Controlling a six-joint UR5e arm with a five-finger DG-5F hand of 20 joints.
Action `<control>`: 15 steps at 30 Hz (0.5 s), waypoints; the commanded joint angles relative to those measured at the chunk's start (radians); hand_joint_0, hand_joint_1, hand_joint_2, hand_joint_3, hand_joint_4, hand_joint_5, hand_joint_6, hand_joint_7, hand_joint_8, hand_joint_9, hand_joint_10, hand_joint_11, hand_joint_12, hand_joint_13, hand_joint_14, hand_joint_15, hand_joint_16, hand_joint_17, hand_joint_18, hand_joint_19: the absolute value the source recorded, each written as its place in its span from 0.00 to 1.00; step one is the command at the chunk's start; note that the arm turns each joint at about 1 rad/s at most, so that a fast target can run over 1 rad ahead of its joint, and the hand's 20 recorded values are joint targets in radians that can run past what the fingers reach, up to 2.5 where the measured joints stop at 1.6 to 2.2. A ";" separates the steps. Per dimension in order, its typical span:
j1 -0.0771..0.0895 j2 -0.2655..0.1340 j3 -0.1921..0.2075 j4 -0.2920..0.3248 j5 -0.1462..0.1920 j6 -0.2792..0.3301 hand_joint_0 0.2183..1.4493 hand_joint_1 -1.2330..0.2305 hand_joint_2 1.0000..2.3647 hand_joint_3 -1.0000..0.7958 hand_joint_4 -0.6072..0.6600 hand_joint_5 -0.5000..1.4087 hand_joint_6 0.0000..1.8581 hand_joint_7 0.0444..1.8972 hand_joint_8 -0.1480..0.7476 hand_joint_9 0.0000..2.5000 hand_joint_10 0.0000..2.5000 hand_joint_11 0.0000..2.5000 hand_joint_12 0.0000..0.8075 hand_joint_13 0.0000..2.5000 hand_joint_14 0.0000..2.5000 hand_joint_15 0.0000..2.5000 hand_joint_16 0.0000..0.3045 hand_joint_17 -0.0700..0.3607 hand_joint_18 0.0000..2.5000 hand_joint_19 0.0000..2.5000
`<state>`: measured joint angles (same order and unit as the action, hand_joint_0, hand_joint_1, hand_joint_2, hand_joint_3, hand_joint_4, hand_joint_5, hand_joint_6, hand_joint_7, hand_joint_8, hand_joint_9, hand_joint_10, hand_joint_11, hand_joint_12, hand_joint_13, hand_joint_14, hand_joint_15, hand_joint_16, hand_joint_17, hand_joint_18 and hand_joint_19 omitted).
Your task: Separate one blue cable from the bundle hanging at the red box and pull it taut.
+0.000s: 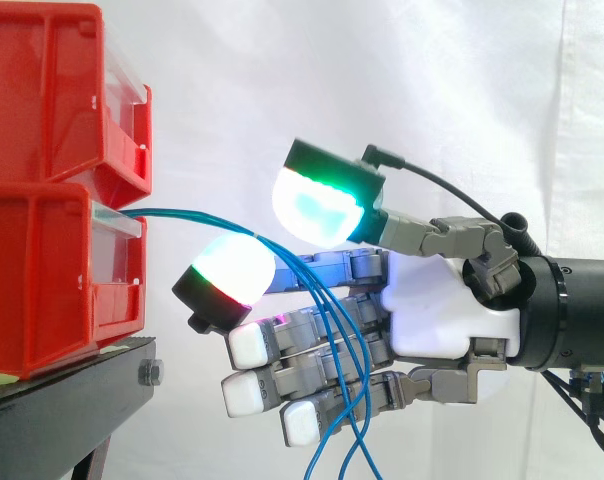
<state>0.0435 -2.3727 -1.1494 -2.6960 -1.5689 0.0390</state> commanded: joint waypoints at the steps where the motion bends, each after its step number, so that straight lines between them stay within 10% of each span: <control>1: -0.001 0.000 -0.001 -0.004 0.001 -0.001 0.33 0.37 0.01 0.47 0.61 0.19 0.35 0.57 0.52 0.29 0.00 0.20 0.40 0.29 0.00 0.14 0.14 0.38 0.30 0.17; 15: -0.008 0.000 0.000 -0.048 0.018 -0.044 0.27 0.54 0.00 0.28 0.61 0.18 0.37 0.54 0.51 0.29 0.01 0.20 0.39 0.28 0.00 0.14 0.13 0.38 0.29 0.18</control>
<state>0.0385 -2.3730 -1.1495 -2.7351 -1.5589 0.0049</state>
